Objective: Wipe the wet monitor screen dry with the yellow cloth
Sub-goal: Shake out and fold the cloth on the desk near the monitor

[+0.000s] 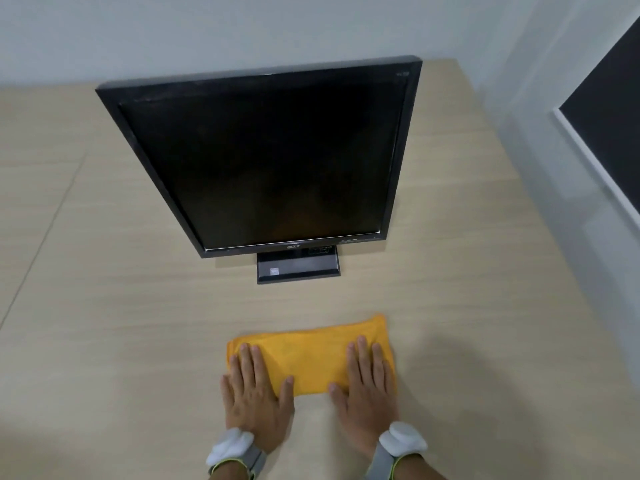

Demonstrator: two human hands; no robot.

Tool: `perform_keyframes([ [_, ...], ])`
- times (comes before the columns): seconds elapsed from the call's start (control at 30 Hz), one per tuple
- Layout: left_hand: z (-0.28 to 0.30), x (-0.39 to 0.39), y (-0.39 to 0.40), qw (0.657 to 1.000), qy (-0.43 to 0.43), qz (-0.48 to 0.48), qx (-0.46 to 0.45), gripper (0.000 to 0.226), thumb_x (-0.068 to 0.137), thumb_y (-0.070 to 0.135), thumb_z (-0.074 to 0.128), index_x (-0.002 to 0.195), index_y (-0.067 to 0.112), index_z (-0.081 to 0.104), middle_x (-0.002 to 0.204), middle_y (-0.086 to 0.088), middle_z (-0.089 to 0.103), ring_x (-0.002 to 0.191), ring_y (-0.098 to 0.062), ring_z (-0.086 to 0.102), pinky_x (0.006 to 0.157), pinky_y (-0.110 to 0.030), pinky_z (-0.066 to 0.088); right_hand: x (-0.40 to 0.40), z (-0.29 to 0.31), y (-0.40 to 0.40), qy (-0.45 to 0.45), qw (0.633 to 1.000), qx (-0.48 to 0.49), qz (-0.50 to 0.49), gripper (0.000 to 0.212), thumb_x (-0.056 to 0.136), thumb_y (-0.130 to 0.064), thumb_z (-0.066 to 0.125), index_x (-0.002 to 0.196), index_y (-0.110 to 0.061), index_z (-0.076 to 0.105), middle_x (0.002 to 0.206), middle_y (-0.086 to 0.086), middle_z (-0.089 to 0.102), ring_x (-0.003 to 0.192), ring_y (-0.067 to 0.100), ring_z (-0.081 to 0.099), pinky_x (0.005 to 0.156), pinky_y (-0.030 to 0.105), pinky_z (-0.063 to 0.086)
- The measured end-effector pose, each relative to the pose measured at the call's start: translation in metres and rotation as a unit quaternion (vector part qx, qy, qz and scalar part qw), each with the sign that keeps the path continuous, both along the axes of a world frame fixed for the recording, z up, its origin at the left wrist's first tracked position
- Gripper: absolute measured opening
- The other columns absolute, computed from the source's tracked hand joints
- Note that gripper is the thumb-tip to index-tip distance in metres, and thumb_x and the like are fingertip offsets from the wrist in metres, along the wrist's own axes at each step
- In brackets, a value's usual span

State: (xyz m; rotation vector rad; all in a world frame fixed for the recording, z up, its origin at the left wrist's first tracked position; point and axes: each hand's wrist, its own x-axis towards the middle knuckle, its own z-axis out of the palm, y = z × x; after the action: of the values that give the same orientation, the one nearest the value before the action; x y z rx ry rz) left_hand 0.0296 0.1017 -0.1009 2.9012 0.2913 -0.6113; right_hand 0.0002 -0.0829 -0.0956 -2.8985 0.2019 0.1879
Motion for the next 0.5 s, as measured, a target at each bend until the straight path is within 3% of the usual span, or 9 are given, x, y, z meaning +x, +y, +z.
perform_keyframes([
  [0.1, 0.005, 0.003, 0.002, 1.000, 0.015, -0.009, 0.008, 0.098, 0.078, 0.073, 0.003, 0.155, 0.013, -0.005, 0.164, -0.006, -0.008, 0.151, -0.027, -0.007, 0.120, -0.048, -0.001, -0.003, 0.004, -0.008, -0.009, 0.999, -0.011, 0.035, 0.063, 0.079, -0.052, 0.057, 0.126, -0.011, 0.069, 0.135, 0.011, 0.063, 0.118, 0.037, 0.064, 0.098, 0.045, 0.043],
  [0.13, 0.007, 0.008, 0.002, 1.000, 0.018, -0.010, 0.005, 0.095, 0.082, 0.071, 0.009, 0.156, 0.012, -0.002, 0.165, -0.007, -0.006, 0.151, -0.028, -0.005, 0.120, -0.049, 0.000, 0.004, 0.006, -0.015, -0.014, 0.999, -0.012, 0.043, 0.058, 0.075, -0.048, 0.069, 0.121, -0.013, 0.072, 0.129, 0.011, 0.067, 0.110, 0.036, 0.068, 0.089, 0.044, 0.052],
  [0.2, 0.010, 0.021, 0.001, 1.000, 0.008, -0.013, -0.003, 0.089, 0.088, 0.065, 0.018, 0.156, 0.010, 0.003, 0.164, -0.010, -0.002, 0.151, -0.029, -0.002, 0.121, -0.046, 0.002, 0.027, 0.009, -0.031, -0.021, 0.999, 0.004, 0.030, 0.050, 0.070, -0.037, 0.079, 0.113, -0.014, 0.072, 0.116, 0.011, 0.068, 0.097, 0.035, 0.068, 0.072, 0.041, 0.056],
  [0.3, 0.012, 0.044, -0.004, 0.999, 0.000, -0.027, -0.026, 0.080, 0.097, 0.052, 0.031, 0.155, 0.004, 0.004, 0.164, -0.016, -0.003, 0.150, -0.032, -0.002, 0.122, -0.042, 0.004, 0.067, 0.011, -0.061, 0.005, 1.000, 0.010, 0.001, 0.050, 0.077, -0.034, 0.072, 0.123, -0.016, 0.063, 0.117, 0.008, 0.059, 0.102, 0.032, 0.057, 0.073, 0.040, 0.049],
  [0.37, 0.013, 0.059, -0.005, 0.999, -0.008, -0.047, -0.024, 0.078, 0.099, 0.046, 0.034, 0.154, 0.001, 0.002, 0.163, -0.017, -0.005, 0.150, -0.033, -0.004, 0.122, -0.040, 0.003, 0.085, 0.007, -0.075, 0.036, 0.999, 0.011, 0.038, 0.046, 0.083, -0.037, 0.064, 0.125, -0.019, 0.057, 0.119, 0.006, 0.052, 0.105, 0.029, 0.050, 0.076, 0.038, 0.046],
  [0.5, 0.016, 0.087, -0.013, 0.998, -0.007, -0.060, -0.014, 0.075, 0.099, 0.042, 0.036, 0.155, 0.005, 0.002, 0.164, -0.013, -0.005, 0.150, -0.031, -0.003, 0.121, -0.043, 0.007, 0.100, -0.002, -0.084, 0.102, 0.990, 0.052, 0.078, 0.037, 0.089, -0.038, 0.056, 0.121, -0.021, 0.050, 0.111, 0.003, 0.054, 0.102, 0.028, 0.051, 0.074, 0.035, 0.040],
])
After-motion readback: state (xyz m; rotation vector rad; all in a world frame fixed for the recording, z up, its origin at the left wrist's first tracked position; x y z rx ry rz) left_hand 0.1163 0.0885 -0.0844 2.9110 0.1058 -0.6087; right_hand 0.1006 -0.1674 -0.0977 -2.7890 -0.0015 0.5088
